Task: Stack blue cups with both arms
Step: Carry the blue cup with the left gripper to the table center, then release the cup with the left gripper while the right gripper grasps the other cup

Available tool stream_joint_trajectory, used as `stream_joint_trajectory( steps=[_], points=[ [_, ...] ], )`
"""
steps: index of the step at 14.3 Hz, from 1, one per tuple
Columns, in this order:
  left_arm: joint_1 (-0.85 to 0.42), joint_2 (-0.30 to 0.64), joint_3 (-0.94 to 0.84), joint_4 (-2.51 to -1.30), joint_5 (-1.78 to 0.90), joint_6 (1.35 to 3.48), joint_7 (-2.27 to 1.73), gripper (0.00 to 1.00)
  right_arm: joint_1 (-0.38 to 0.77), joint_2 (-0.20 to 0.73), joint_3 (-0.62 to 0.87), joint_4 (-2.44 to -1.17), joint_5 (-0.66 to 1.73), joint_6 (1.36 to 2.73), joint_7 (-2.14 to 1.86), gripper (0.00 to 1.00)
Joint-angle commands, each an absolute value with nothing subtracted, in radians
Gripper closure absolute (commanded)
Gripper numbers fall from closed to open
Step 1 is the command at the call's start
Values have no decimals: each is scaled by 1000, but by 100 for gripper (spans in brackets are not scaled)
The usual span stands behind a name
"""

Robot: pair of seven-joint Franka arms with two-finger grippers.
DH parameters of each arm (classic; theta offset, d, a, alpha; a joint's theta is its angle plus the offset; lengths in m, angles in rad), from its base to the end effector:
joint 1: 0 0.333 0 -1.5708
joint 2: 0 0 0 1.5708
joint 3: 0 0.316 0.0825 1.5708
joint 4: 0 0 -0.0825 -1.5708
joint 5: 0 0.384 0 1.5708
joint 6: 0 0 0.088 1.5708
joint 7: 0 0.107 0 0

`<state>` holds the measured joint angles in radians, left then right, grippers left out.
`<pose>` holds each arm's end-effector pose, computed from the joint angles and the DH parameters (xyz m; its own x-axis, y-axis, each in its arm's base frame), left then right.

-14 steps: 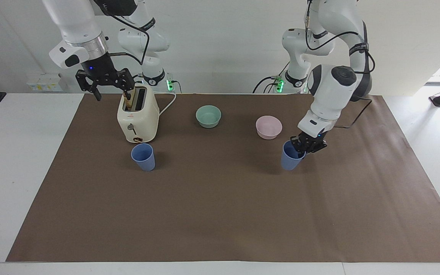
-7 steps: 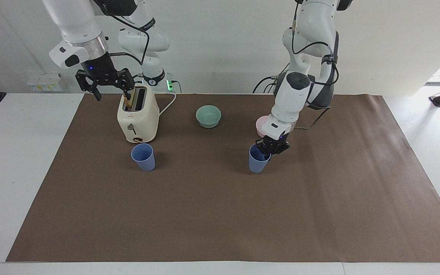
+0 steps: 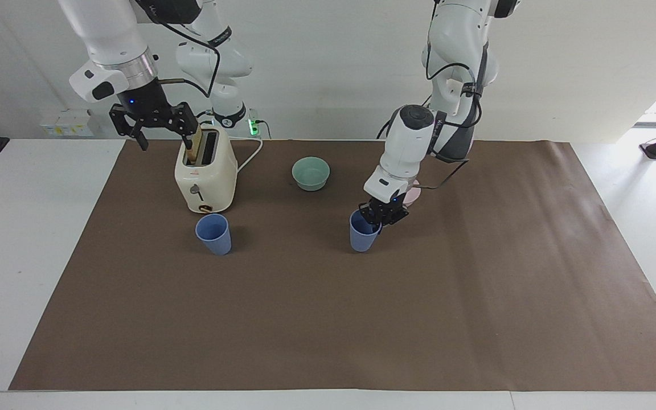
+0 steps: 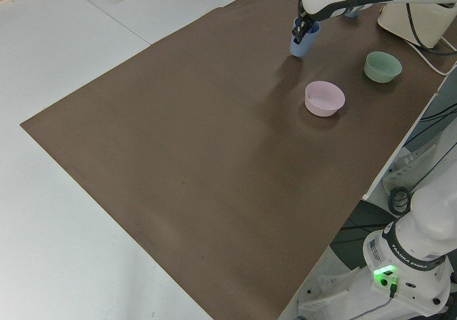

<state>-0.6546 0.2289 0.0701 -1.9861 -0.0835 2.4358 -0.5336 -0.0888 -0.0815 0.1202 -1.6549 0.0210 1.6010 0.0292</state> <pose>0.5143 -0.3426 0.3726 0.9866 0.0157 0.1622 -0.0097 -0.9879 0.1549 0.5314 0.0216 0.6313 0.9996 0.0014 0.0267 0.0017 -0.9999 -0.0120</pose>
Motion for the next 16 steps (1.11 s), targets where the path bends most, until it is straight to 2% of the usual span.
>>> stream_joint_trajectory(
  steps=[1, 2, 3, 4, 6, 8, 10, 16],
  points=[
    [-687, 222, 89, -2002, -95, 2444, -560, 75, -101, -86, 124, -1687, 34, 1644, 6, 0],
    [-683, 224, 89, -2000, -95, 2439, -555, 63, -97, -86, 124, -1703, 34, 1673, 3, 0],
    [-678, 224, 90, -2000, -95, 2434, -546, 55, -97, -87, 124, -1713, 34, 1680, 2, 0],
    [-675, 224, 91, -1999, -95, 2430, -545, 52, -98, -86, 124, -1721, 34, 1683, 2, 0],
    [-661, 216, 94, -1987, -94, 2418, -543, 36, -103, -86, 124, -1761, 34, 1689, 2, 0],
    [-650, 195, 100, -1967, -92, 2360, -543, 15, -103, -83, 124, -1814, 34, 1754, 2, 0],
    [-631, 146, 107, -1965, -86, 2303, -522, 1, -103, -61, 124, -1861, 32, 1821, 3, 0],
    [-450, -6, 109, -1964, -58, 2087, -252, 0, -117, 73, 123, -1904, 20, 1978, 5, 0]
  ],
)
